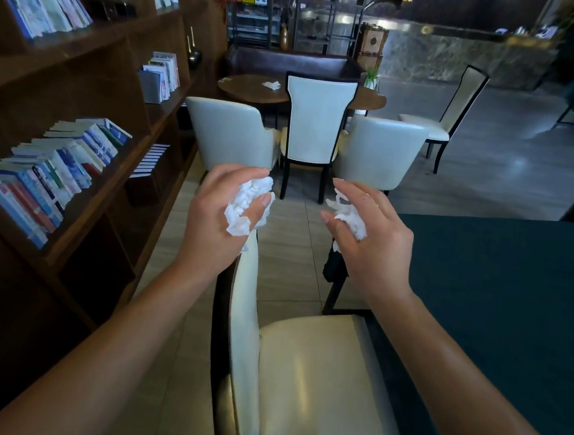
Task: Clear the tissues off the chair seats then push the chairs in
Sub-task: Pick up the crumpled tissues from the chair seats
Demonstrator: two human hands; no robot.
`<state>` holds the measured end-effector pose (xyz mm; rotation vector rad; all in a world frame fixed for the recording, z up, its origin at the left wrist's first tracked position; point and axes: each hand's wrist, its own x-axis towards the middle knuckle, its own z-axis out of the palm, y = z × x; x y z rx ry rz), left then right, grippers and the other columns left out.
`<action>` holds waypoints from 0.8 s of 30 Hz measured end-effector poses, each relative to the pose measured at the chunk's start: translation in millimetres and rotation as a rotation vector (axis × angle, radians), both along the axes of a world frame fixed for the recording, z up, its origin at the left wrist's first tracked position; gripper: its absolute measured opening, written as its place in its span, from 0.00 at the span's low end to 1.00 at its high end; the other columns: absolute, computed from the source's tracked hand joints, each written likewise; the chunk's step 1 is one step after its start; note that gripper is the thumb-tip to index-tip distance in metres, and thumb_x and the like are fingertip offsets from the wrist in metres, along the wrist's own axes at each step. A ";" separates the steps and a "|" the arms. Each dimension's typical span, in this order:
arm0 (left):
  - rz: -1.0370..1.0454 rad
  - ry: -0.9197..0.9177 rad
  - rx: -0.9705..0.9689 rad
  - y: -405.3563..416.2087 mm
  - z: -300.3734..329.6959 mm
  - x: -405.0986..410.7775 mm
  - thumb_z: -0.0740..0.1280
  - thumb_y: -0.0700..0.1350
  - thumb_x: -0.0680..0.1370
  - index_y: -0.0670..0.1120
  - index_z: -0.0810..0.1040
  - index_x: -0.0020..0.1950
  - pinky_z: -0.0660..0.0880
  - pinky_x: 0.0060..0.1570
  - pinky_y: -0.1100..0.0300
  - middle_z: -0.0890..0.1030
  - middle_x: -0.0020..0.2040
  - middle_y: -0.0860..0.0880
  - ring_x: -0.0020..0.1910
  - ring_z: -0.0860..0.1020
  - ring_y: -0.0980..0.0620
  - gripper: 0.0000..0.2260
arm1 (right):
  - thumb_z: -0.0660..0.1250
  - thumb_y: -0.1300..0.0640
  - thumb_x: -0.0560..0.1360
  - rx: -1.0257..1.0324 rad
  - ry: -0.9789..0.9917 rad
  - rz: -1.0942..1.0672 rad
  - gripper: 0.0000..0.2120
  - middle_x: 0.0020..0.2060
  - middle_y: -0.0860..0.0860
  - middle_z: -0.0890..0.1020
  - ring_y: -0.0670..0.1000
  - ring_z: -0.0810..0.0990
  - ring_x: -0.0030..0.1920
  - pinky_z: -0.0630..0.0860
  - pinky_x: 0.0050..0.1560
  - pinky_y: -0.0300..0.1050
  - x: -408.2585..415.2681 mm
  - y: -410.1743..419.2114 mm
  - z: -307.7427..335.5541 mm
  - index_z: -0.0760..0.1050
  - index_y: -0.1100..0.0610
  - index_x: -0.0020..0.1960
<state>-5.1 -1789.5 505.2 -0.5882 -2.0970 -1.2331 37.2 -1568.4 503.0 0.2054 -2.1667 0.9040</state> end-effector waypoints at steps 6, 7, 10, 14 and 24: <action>-0.093 -0.030 -0.017 -68.4 -3.5 -50.1 0.71 0.45 0.81 0.48 0.81 0.63 0.68 0.59 0.75 0.77 0.60 0.48 0.59 0.73 0.68 0.11 | 0.73 0.50 0.78 -0.006 -0.038 -0.130 0.19 0.63 0.48 0.81 0.38 0.76 0.59 0.69 0.57 0.22 -25.9 -66.4 -3.5 0.79 0.51 0.68; -0.103 -0.038 -0.012 -81.0 -2.8 -58.6 0.71 0.45 0.81 0.46 0.81 0.63 0.68 0.59 0.75 0.77 0.61 0.47 0.59 0.73 0.66 0.11 | 0.74 0.51 0.78 -0.020 -0.037 -0.161 0.19 0.63 0.47 0.81 0.38 0.76 0.59 0.69 0.56 0.22 -28.9 -79.2 -3.1 0.79 0.51 0.68; -0.142 -0.034 0.003 -114.7 1.1 -80.5 0.71 0.44 0.81 0.45 0.82 0.63 0.67 0.59 0.75 0.77 0.61 0.46 0.59 0.73 0.66 0.11 | 0.74 0.52 0.79 -0.037 -0.016 -0.265 0.19 0.62 0.46 0.82 0.36 0.75 0.59 0.68 0.56 0.21 -34.2 -112.1 0.5 0.79 0.52 0.69; -0.218 0.003 -0.010 -140.6 8.9 -108.8 0.72 0.42 0.81 0.43 0.82 0.61 0.65 0.59 0.78 0.77 0.60 0.45 0.58 0.72 0.70 0.10 | 0.74 0.53 0.78 -0.015 0.005 -0.386 0.19 0.61 0.47 0.82 0.36 0.74 0.58 0.67 0.55 0.21 -33.7 -140.6 4.7 0.79 0.53 0.69; -0.340 0.034 0.034 -133.8 3.9 -174.2 0.71 0.40 0.81 0.42 0.82 0.62 0.68 0.62 0.70 0.77 0.61 0.44 0.60 0.76 0.53 0.10 | 0.75 0.52 0.78 0.002 -0.024 -0.459 0.19 0.61 0.47 0.82 0.36 0.75 0.59 0.68 0.56 0.21 -74.6 -161.7 -1.1 0.79 0.54 0.68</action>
